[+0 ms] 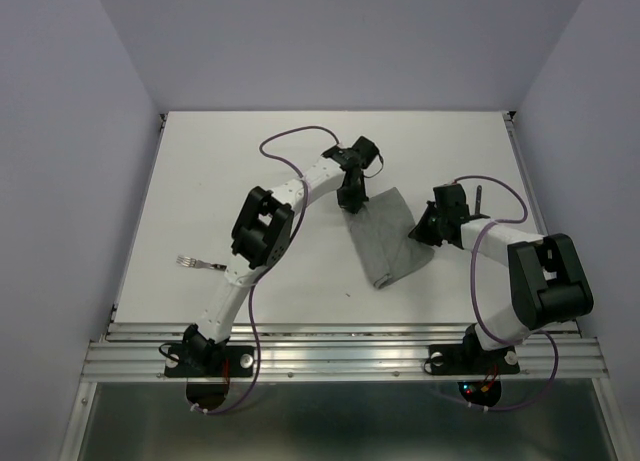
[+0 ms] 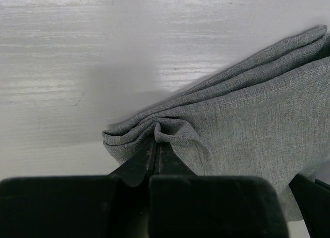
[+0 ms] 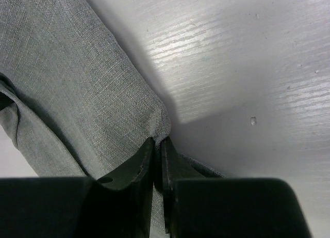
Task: Fold the napkin into a case and place the utensils inside
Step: Fold the lower triangle-folded napkin at the center of the board.
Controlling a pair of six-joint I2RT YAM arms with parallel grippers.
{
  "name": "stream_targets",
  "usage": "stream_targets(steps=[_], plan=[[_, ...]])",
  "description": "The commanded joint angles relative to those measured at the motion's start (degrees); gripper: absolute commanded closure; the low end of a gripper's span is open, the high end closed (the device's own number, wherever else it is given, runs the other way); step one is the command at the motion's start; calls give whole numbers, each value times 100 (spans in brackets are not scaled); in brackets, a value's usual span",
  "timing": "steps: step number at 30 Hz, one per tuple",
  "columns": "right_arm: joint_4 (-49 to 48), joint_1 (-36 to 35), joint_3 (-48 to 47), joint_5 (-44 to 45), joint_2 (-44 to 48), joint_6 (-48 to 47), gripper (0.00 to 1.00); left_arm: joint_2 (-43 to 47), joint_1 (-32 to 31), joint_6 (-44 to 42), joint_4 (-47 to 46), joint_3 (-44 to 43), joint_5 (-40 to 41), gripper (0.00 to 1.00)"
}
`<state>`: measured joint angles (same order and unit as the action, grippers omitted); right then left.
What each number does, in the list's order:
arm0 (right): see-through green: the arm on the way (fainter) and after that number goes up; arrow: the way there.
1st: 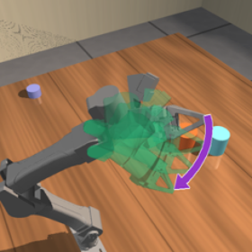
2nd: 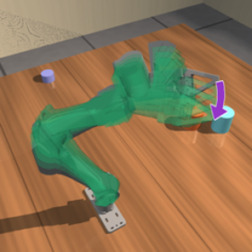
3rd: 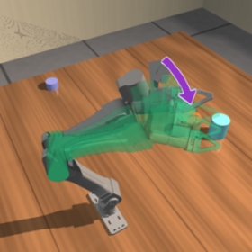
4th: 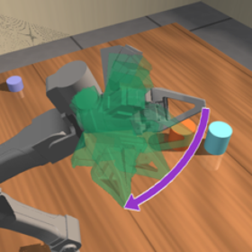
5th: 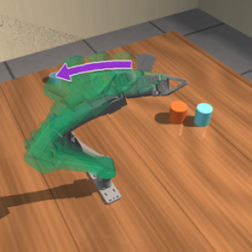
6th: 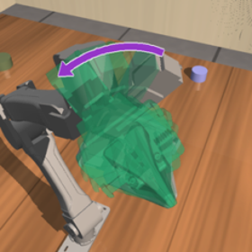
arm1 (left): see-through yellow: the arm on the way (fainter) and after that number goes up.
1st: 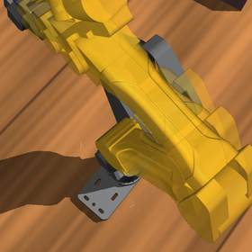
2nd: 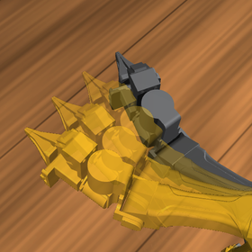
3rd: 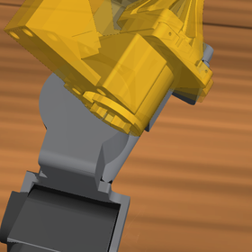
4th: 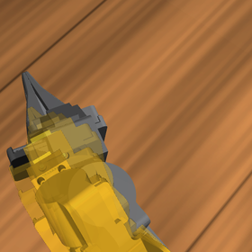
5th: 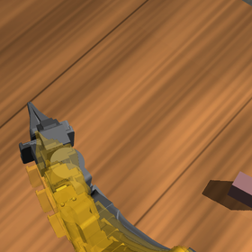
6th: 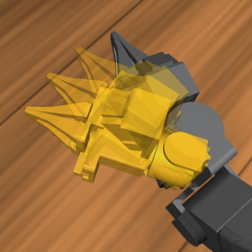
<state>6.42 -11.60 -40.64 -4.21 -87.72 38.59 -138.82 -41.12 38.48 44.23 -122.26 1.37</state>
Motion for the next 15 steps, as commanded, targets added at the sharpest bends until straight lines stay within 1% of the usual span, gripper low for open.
stream_targets(steps=[1, 9, 15], plan=[[369, -71, 250, -36, -254, 61, 88, -39, 87, 151, 121, -114, -110, 100], [334, -71, 294, -19, -307, 70, 88, 224, 245, 336, 68, -52, -110, 100], [378, -71, 417, 219, -193, 79, 86, 347, 324, 415, 112, -35, -110, 100]])
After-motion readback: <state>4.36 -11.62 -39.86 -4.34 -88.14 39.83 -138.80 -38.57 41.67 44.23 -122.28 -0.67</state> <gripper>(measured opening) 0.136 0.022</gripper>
